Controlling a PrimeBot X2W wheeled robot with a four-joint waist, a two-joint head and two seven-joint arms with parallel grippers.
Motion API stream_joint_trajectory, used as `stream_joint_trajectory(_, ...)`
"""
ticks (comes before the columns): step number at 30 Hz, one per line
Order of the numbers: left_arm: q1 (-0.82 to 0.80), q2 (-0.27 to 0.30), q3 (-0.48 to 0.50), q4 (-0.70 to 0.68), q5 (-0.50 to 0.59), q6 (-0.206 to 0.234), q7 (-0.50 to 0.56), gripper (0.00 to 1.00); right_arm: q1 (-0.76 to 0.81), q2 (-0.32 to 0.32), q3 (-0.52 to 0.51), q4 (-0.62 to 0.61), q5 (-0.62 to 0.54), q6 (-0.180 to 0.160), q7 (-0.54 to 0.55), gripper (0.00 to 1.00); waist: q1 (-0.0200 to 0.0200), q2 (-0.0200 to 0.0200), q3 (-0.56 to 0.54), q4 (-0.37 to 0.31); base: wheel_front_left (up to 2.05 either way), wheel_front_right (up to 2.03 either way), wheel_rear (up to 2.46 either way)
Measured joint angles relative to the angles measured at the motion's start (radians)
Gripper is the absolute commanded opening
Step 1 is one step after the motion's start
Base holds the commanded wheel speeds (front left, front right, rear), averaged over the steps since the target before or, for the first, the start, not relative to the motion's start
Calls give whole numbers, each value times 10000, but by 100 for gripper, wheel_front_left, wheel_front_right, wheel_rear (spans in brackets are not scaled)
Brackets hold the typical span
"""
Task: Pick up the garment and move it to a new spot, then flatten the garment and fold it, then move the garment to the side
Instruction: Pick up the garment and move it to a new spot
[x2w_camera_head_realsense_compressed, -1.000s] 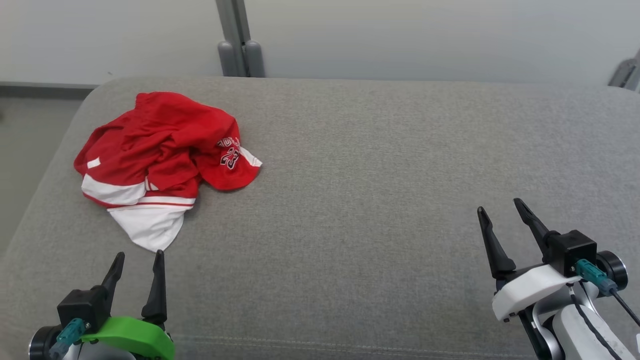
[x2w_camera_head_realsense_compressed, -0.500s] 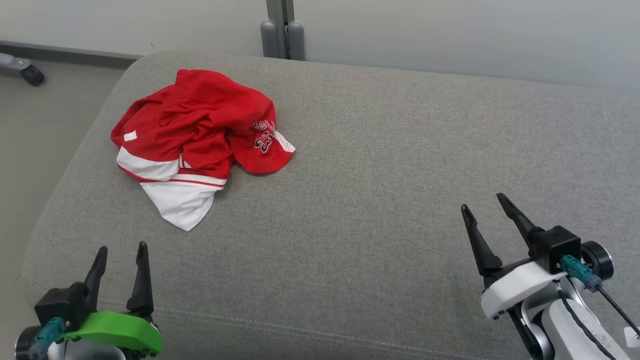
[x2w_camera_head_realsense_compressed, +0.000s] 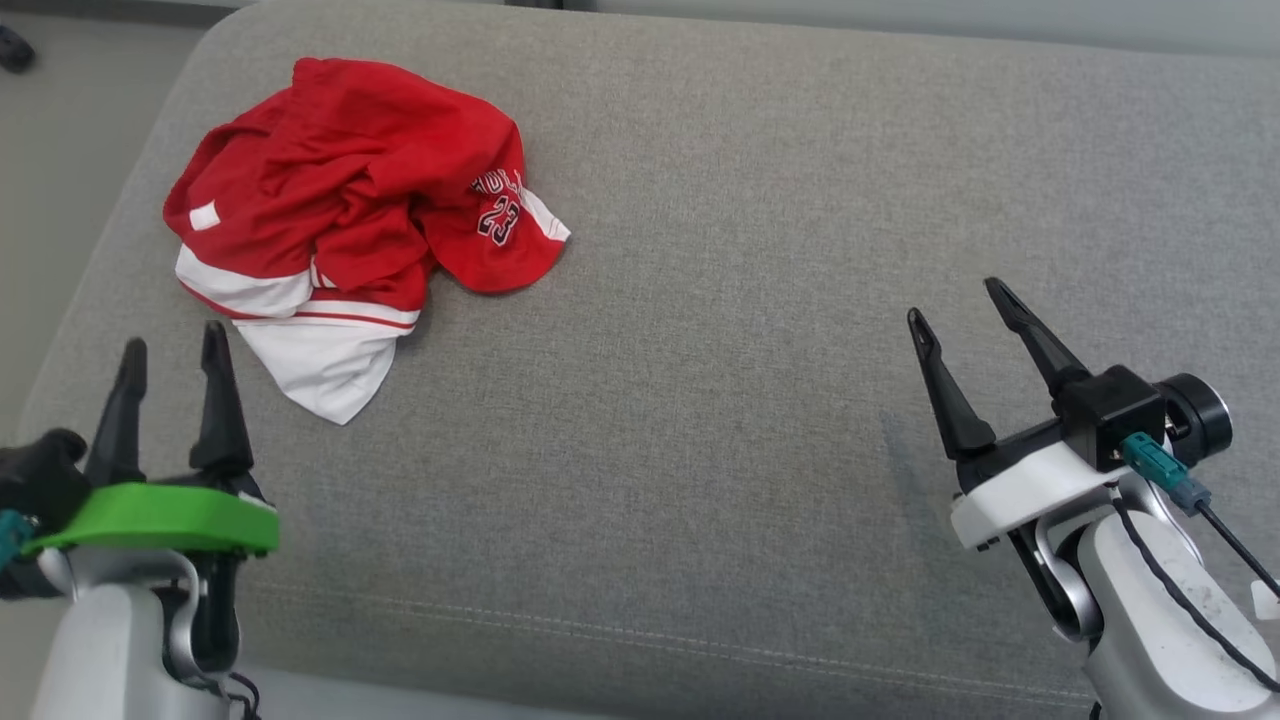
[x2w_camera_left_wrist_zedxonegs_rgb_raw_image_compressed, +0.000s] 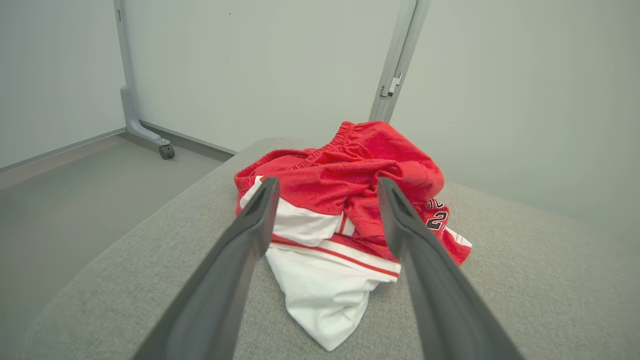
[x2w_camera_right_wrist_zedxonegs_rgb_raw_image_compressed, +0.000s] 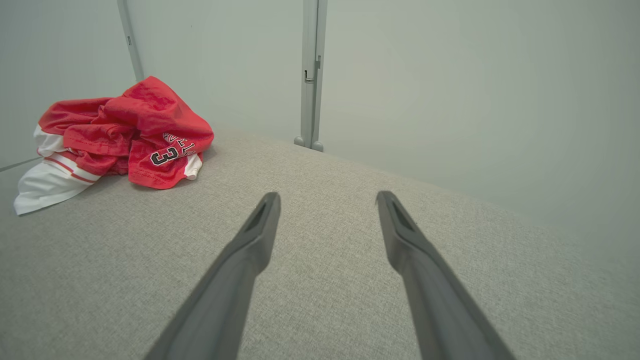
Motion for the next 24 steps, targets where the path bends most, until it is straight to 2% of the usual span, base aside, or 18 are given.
stream_joint_trajectory(8,-1593,606,245,115,-418,-36,288,100,-496,58,211,-341,-119,61,-2,100,0,0,939,-143,0,0,0)
stream_joint_trajectory(16,-3088,1212,215,876,-1009,-48,1034,100,-1236,82,313,-767,-359,59,17,100,0,0,2195,-428,0,0,0)
stream_joint_trajectory(24,-3986,1333,-389,1958,-1444,-52,1467,100,-1501,-8,159,-719,-514,29,15,100,0,0,3048,-735,0,0,0)
